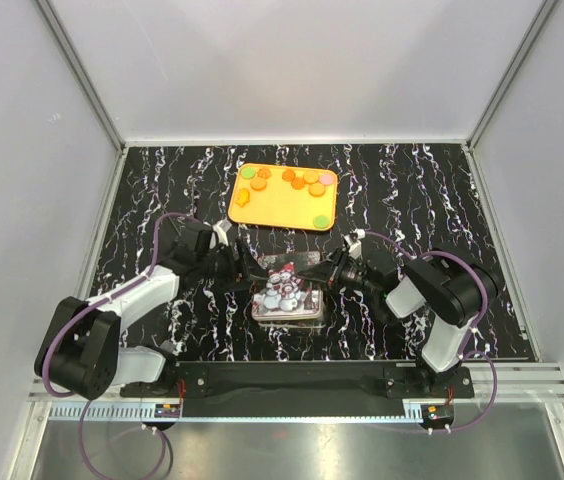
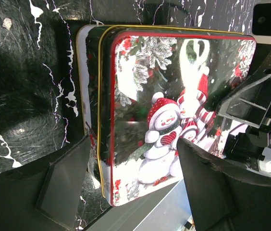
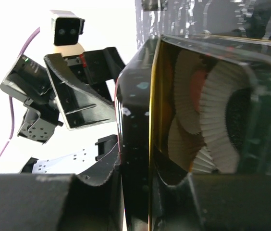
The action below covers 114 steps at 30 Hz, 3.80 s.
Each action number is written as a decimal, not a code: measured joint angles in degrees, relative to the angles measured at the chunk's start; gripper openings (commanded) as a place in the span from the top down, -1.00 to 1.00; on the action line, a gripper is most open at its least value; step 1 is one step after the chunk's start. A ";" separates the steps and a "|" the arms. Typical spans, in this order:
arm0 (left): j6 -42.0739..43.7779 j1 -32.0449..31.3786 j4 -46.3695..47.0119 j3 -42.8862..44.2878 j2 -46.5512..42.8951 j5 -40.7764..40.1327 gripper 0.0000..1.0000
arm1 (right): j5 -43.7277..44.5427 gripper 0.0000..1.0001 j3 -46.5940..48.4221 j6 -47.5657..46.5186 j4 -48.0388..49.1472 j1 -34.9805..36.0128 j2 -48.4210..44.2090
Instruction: Pack the cookies
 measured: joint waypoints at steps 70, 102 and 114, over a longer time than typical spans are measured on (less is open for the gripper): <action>2.58 -4.35 -6.71 7.41 1.90 -2.36 -0.54 | -5.64 0.17 -12.66 -1.99 -0.13 -17.20 -4.63; 3.17 -5.31 -8.15 8.92 2.49 -3.10 -0.55 | 0.66 -0.06 -9.18 -17.35 -40.22 -17.99 -48.89; 3.67 -5.42 -9.55 9.57 3.19 -3.48 -0.54 | 2.62 -0.04 -5.68 -23.87 -58.80 -18.03 -50.07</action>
